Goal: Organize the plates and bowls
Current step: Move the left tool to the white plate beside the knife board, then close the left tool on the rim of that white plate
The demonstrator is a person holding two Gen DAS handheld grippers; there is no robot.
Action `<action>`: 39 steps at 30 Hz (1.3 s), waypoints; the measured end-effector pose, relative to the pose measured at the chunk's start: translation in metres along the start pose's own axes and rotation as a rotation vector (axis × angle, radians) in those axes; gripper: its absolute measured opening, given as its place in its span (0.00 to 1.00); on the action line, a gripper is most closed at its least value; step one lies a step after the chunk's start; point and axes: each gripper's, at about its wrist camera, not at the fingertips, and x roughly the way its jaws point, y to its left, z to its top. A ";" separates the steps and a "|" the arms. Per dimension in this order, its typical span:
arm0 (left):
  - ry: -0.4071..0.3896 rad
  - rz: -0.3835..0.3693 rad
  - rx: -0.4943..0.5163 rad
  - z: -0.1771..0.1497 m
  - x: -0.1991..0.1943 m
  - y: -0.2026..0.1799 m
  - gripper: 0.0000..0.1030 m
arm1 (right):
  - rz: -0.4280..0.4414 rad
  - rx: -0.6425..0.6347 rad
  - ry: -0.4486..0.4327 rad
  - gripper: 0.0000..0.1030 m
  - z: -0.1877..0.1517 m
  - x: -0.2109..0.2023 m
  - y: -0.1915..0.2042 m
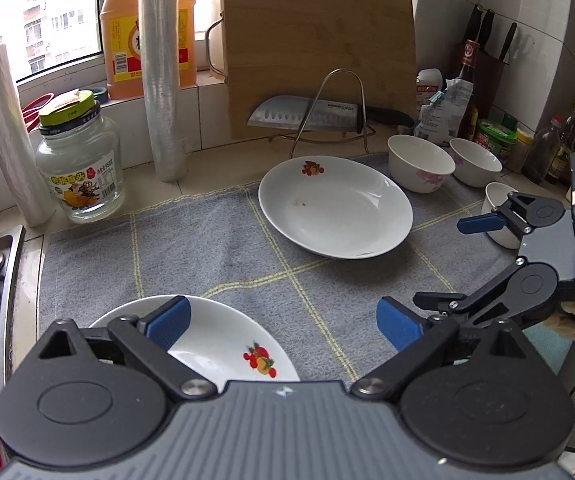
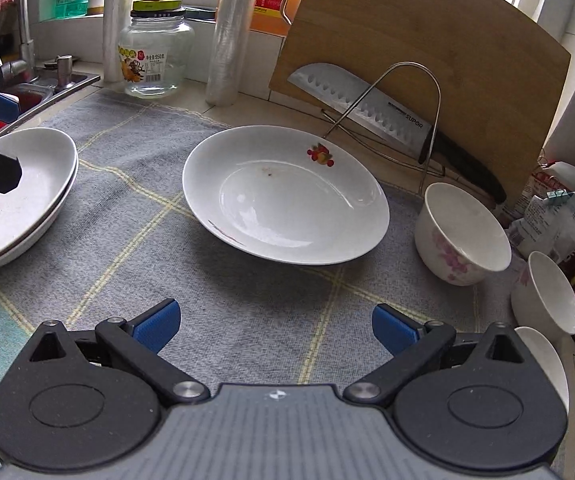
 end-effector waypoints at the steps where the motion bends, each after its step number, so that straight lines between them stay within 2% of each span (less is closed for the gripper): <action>1: 0.004 0.017 -0.001 0.002 0.002 -0.006 0.96 | 0.008 -0.006 0.000 1.00 0.000 0.004 -0.005; 3: 0.007 0.053 -0.010 0.006 0.006 -0.018 0.96 | 0.032 -0.017 0.001 1.00 -0.001 0.012 -0.014; 8: 0.025 0.054 -0.031 0.018 0.018 -0.035 0.96 | 0.058 -0.028 0.030 1.00 -0.007 0.029 -0.025; 12: 0.044 0.052 0.000 0.034 0.031 -0.041 0.96 | 0.093 -0.006 0.018 1.00 -0.007 0.034 -0.031; 20: 0.094 0.033 0.068 0.070 0.070 -0.040 0.96 | 0.118 0.001 0.010 1.00 -0.002 0.046 -0.031; 32: 0.192 -0.012 0.086 0.112 0.152 -0.030 0.95 | 0.139 0.018 -0.005 1.00 0.009 0.063 -0.043; 36: 0.231 -0.017 0.073 0.123 0.183 -0.019 0.88 | 0.153 0.027 -0.005 1.00 0.012 0.070 -0.047; 39: 0.256 -0.023 0.075 0.124 0.198 -0.013 0.86 | 0.170 0.030 -0.008 1.00 0.013 0.073 -0.048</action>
